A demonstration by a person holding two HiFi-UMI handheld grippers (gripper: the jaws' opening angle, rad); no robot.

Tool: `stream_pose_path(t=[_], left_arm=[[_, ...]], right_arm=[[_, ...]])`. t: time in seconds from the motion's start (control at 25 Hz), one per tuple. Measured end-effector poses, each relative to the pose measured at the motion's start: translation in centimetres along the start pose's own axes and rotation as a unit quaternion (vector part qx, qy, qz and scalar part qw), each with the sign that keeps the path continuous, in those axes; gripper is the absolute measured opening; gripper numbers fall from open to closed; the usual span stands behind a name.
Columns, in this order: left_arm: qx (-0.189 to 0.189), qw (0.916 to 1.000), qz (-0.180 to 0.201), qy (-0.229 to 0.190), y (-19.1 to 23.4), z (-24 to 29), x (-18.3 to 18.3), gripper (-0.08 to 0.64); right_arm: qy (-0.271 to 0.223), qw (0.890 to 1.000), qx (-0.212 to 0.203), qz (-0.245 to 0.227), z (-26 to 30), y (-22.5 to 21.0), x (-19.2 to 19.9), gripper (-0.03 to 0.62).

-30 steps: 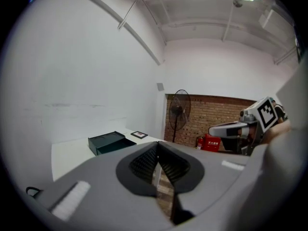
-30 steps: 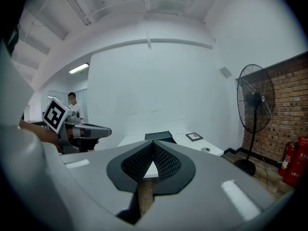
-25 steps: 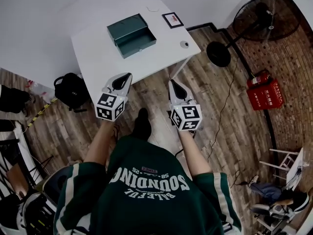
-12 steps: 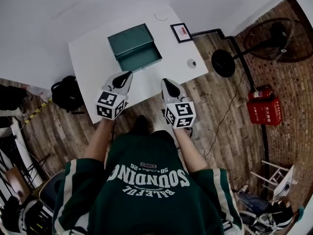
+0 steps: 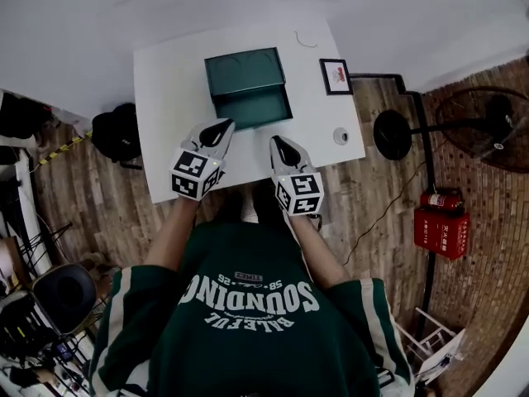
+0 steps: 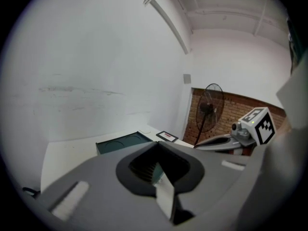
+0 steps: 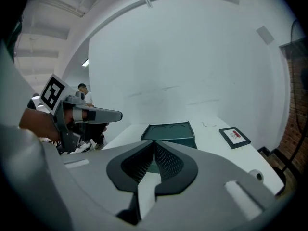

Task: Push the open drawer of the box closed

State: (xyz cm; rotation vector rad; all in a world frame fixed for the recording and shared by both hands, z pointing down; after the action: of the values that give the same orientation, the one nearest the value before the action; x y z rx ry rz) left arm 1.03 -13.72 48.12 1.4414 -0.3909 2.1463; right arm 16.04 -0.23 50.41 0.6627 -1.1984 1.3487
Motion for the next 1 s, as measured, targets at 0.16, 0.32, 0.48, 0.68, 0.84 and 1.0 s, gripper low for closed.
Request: stream_pose_path(t=[0.16,0.32,0.48,0.68,0.84,1.0], left_arm=[[-0.032,0.9993,-0.018,0.008,0.6,0.7,0.2,0.052],[-0.06,0.9976,-0.034,0.013,1.0,1.0,0.7,0.052],[-0.088,0.9947,-0.047,0.022,1.2,1.0,1.2,0.052],[-0.116,0.9909,-0.061,0.031,1.4,0.5,1.8,0.052],[-0.136,0.9874,-0.071,0.038,1.7,0.2,2.3,0.052],[-0.158,0.9833,-0.08,0.042,1.9,-1.4,2.8,0.052]], right_arm=[[0.019,0.999,-0.033,-0.003,1.8,-1.5,-0.2,0.002],[0.039,0.998,-0.056,-0.005,3.1,-2.6,0.2,0.002],[0.077,0.994,-0.073,0.009,4.2,-3.6,1.1,0.028],[0.129,0.987,-0.093,0.031,5.6,-4.1,3.3,0.074],[0.155,0.98,-0.101,0.067,6.9,-4.8,4.8,0.09],[0.176,0.975,-0.099,0.098,8.1,-4.7,6.5,0.107]])
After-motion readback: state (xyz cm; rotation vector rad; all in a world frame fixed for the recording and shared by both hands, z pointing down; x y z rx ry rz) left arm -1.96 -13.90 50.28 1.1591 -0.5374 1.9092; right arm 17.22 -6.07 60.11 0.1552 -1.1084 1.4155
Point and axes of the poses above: the fingertips, and each gripper's own axes: z forward along the fingers, y to its left, x out of its underside, the point moved 8 cm from there along -z, backward along the fingers, and after that the axes turned 15 degrees about -x, right-handed, at the moved point
